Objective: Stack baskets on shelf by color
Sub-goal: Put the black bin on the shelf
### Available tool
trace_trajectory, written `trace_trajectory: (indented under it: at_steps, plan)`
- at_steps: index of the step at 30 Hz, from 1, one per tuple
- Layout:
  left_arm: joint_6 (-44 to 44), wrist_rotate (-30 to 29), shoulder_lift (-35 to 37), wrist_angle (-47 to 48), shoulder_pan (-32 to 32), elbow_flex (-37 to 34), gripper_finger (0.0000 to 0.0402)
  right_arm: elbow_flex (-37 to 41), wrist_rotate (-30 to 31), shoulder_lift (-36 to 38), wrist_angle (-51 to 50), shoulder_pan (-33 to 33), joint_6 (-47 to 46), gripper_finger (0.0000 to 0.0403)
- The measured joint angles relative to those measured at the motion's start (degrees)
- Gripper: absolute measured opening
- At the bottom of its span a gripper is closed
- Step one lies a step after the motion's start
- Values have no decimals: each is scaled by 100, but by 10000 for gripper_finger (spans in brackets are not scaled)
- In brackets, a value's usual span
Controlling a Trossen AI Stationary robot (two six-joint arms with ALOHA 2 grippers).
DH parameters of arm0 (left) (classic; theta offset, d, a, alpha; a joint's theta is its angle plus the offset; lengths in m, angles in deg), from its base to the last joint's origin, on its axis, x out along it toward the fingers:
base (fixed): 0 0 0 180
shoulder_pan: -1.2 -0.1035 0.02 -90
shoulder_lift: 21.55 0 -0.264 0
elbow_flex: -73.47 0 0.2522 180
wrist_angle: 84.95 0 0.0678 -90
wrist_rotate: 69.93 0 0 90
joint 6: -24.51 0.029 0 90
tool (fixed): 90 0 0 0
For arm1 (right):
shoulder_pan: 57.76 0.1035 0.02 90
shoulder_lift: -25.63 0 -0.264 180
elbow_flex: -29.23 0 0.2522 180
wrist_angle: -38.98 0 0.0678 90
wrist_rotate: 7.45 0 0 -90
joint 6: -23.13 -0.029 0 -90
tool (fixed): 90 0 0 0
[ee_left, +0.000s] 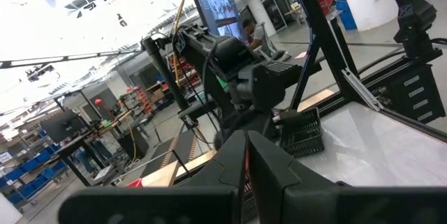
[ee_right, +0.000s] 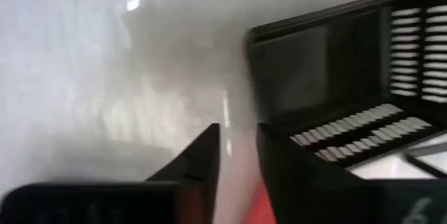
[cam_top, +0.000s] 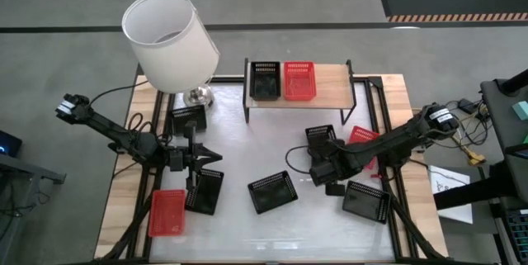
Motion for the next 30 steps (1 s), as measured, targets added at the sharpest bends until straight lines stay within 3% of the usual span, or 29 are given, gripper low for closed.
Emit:
trace_trajectory:
  at_steps: [6,11,30]
  plan:
    - [1,0,0,0,0,0,0,72,183,18,-57,-200,277,160]
    - [2,-2,2,0,0,-2,0,306,181,11,-26,-377,387,187]
    - [0,0,0,1,0,-2,0,520,271,11,470,-466,700,162]
